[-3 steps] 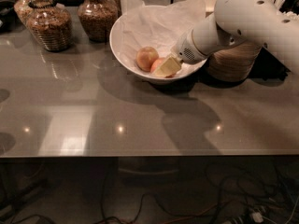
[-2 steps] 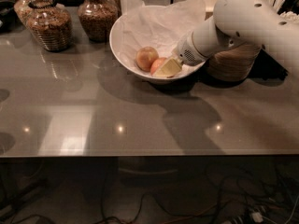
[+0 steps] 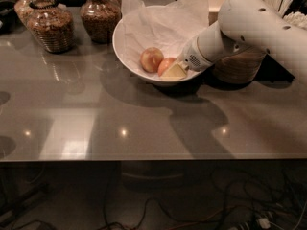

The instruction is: Pick apple from white bowl

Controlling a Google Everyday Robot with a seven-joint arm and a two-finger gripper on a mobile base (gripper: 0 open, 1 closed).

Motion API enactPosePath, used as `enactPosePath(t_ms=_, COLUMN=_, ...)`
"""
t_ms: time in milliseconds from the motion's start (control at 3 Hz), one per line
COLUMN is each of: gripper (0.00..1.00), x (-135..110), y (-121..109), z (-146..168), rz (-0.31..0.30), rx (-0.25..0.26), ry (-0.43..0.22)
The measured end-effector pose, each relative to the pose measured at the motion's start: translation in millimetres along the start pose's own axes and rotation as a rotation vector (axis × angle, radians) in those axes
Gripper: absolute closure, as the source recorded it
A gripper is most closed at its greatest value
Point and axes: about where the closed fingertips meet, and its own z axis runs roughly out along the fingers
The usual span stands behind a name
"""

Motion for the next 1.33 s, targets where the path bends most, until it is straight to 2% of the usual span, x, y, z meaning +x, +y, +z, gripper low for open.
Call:
enactPosePath(t_ms=333, gripper=0.79, x=1.1, y=2.0, z=-2.1, rz=0.013, rx=-0.006, ry=-0.015)
enactPosePath(t_ms=667, gripper=1.0, x=-9.2, y=0.9, z=-15.2, rz=0.018, rx=0.002, ry=-0.072)
enactPosePath(t_ms=1000, gripper=1.0, x=-28.2, y=-4.2, z=-37.6, rz=0.003, rx=0.017, ry=-0.154)
enactPosePath(t_ms=1333, gripper=1.0, x=-44.2, y=-4.8, z=-64.9, rz=-0.021, rx=-0.01, ry=-0.248)
